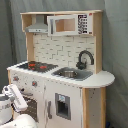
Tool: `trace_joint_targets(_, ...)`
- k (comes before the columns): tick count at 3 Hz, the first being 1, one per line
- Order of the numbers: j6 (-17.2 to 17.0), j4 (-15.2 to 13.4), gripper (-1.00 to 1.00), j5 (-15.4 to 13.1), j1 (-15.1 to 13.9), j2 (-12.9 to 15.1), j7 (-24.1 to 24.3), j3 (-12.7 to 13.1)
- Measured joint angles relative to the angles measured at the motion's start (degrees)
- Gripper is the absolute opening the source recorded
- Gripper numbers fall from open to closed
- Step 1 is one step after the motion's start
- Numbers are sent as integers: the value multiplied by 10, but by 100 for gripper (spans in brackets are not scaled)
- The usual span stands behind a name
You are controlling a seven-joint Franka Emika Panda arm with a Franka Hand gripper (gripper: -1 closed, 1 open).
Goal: Play with the kitchen
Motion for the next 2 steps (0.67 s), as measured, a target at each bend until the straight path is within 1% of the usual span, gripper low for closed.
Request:
trace_joint_targets(1, -4, 0, 100, 0, 9, 0, -59, -12)
trace_joint_targets(2, -6, 5, 100, 0, 27, -3, -115, -45)
